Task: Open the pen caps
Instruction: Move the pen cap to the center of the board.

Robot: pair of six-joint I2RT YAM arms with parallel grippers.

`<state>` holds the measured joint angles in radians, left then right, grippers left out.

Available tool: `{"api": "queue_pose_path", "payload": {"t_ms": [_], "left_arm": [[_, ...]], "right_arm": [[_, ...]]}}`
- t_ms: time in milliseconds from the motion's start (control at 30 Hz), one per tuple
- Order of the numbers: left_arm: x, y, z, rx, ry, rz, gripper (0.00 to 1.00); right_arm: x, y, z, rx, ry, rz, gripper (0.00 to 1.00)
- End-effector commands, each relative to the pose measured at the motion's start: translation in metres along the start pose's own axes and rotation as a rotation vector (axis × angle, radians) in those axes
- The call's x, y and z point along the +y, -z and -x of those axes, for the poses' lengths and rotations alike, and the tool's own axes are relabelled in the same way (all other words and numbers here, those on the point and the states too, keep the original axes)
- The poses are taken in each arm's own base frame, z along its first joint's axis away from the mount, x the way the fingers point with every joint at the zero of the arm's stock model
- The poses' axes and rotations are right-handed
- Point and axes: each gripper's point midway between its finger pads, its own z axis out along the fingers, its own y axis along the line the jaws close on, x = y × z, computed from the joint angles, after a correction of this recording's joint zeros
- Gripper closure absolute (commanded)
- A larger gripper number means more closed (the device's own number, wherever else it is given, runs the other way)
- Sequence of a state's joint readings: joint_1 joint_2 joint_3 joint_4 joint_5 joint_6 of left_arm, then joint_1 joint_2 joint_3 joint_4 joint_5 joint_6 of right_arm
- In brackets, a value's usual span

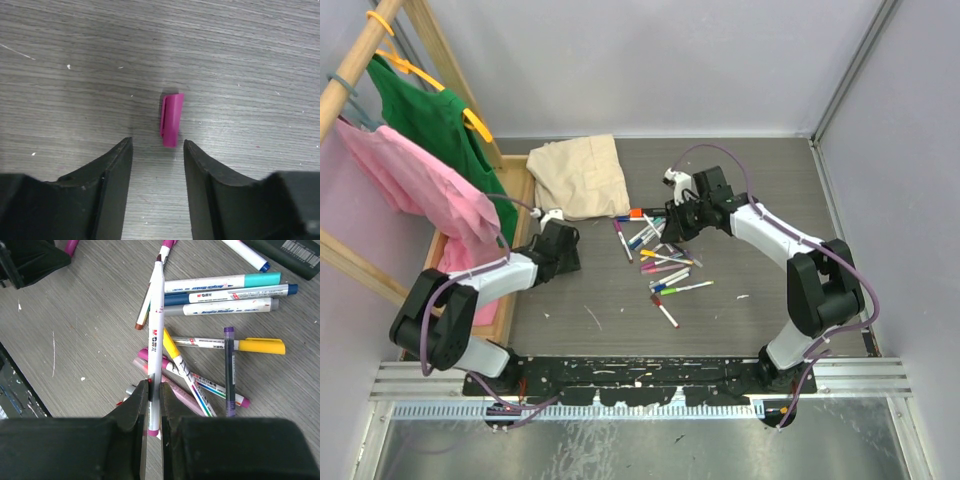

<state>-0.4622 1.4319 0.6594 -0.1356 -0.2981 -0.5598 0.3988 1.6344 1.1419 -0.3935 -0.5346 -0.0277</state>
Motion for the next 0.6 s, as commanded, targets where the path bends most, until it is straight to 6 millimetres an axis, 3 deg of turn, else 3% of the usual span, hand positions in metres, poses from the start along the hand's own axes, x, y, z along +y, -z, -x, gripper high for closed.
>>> {"api": "queue_pose_path", "payload": {"t_ms": [0,567], "left_arm": [[-0.016,-0.008,0.022,-0.039,0.021,-0.028,0.58],[-0.025,-0.032,0.037,-0.046,0.078,0.024,0.85]], "right_arm": [[0.017,0.001,0.008,-0.021,0.033,0.048,1.0],[0.065,-0.03,-0.02,0.063,0.026,0.189,1.0]]}}
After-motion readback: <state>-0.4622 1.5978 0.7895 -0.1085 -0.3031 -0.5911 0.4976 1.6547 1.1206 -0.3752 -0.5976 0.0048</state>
